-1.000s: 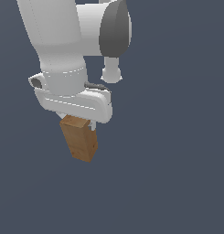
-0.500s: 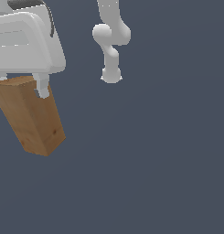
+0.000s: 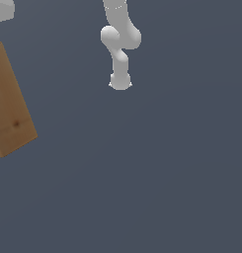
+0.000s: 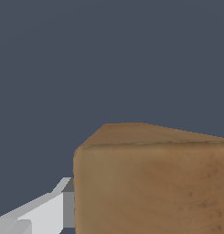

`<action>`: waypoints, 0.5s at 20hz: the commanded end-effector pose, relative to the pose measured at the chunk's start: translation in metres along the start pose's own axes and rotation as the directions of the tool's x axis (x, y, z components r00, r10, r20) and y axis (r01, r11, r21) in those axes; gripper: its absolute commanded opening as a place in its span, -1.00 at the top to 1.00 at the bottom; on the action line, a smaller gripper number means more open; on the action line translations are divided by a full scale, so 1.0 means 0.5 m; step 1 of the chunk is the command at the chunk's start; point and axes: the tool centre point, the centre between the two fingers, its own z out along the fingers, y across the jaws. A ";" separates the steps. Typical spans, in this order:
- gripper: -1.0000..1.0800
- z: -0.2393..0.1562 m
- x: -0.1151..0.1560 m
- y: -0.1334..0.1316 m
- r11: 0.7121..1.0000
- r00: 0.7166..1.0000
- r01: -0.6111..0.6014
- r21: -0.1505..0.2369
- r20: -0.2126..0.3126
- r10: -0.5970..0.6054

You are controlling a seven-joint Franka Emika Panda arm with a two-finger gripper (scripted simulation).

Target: Pick up the object and move it to a goal position.

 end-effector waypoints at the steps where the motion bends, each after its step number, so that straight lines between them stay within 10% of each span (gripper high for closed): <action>1: 1.00 -0.032 0.016 0.004 1.000 1.000 0.006 0.007 -0.022 -0.005; 10: 1.00 -0.056 0.032 0.015 1.000 0.999 0.008 0.015 -0.036 -0.007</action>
